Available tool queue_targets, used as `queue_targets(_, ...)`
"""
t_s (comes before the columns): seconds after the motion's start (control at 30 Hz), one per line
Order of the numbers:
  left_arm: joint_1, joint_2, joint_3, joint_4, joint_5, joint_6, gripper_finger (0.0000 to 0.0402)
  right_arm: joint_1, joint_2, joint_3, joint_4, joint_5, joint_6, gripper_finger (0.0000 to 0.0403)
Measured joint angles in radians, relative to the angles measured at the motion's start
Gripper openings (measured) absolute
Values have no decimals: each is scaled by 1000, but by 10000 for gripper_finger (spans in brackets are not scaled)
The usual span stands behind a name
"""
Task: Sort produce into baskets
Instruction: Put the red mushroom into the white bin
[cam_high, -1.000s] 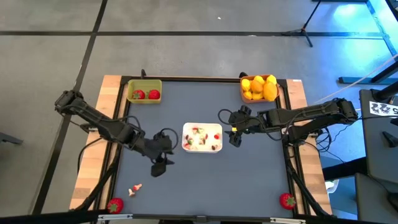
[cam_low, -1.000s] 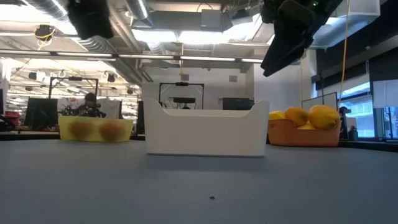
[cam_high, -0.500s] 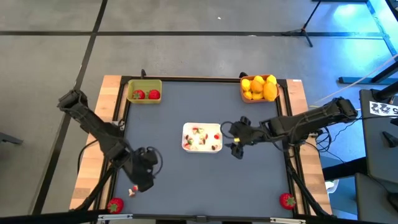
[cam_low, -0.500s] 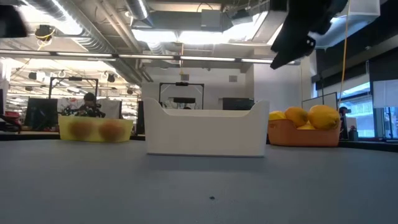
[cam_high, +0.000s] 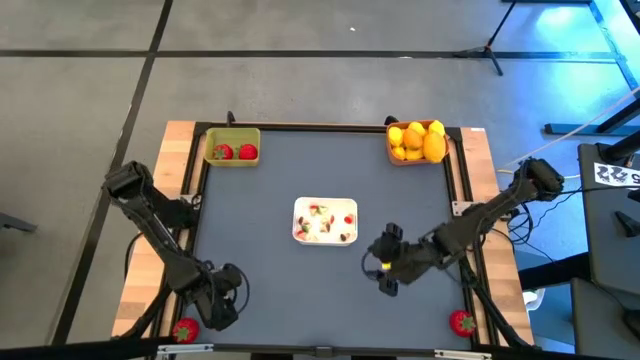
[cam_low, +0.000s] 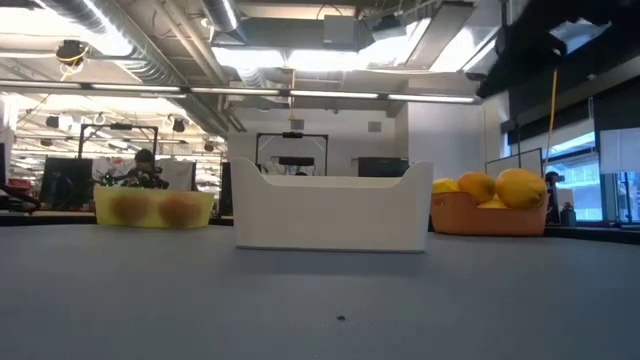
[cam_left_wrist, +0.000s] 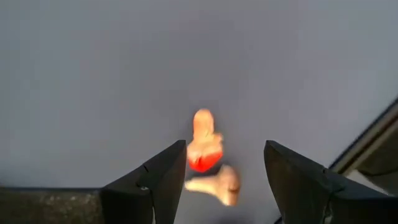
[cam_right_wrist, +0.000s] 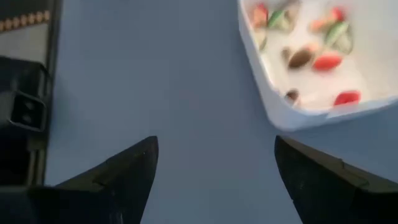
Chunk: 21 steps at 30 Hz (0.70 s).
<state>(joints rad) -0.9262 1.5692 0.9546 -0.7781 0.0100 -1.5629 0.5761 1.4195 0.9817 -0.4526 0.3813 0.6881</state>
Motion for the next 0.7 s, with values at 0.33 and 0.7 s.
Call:
queue_targets(0.33,0,119,0,1,83,60,182,32,127,-1,19,16,74,319)
queue_targets(0.7,26,134,-7,8,93,228,67,33,180,-1,119,84,67,319)
